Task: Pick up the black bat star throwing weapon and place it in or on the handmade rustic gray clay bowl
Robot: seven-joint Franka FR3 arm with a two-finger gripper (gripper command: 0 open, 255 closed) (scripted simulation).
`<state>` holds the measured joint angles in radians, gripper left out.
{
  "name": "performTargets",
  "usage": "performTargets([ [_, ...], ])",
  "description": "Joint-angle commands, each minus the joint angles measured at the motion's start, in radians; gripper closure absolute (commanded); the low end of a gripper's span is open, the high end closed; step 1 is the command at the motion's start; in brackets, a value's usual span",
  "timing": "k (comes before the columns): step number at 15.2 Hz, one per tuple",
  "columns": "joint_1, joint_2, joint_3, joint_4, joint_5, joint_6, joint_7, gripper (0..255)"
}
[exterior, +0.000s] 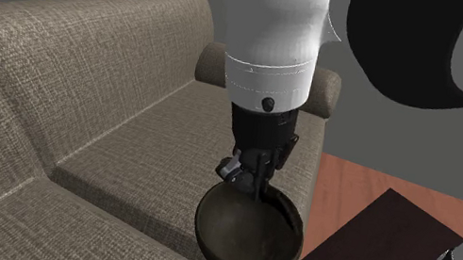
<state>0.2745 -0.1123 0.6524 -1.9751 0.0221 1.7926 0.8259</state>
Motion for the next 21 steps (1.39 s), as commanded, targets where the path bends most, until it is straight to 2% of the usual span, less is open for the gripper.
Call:
performTargets([
  [1,0.003,0.007,0.005,-0.019,-0.003,0.025,0.009,255],
  [9,0.005,0.038,0.014,-0.104,-0.020,0.134,0.027,255],
  [17,0.005,0.038,0.014,-0.104,-0.020,0.134,0.027,255],
  [18,0.005,0.038,0.014,-0.104,-0.020,0.134,0.027,0],
  [21,0.005,0.038,0.013,-0.104,-0.020,0.134,0.027,0],
])
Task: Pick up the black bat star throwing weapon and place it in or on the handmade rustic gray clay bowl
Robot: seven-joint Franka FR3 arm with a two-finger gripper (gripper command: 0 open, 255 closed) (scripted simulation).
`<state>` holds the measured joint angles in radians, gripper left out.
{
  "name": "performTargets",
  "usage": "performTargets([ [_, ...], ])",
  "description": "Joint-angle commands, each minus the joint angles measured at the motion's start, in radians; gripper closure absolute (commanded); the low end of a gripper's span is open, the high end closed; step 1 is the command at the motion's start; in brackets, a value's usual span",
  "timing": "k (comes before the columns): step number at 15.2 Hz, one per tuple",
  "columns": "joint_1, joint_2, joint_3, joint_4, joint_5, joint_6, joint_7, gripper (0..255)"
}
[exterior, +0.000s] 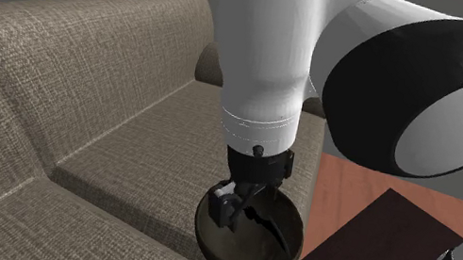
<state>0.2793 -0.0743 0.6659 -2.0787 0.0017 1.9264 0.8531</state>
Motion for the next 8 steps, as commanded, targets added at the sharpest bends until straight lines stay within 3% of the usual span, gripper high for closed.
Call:
performTargets([
  [1,0.000,0.000,0.000,0.000,0.000,0.000,0.000,0],
  [6,-0.001,-0.016,-0.003,0.115,0.009,-0.127,-0.007,0],
  [8,-0.001,-0.016,-0.003,0.114,0.009,-0.127,-0.007,0],
])
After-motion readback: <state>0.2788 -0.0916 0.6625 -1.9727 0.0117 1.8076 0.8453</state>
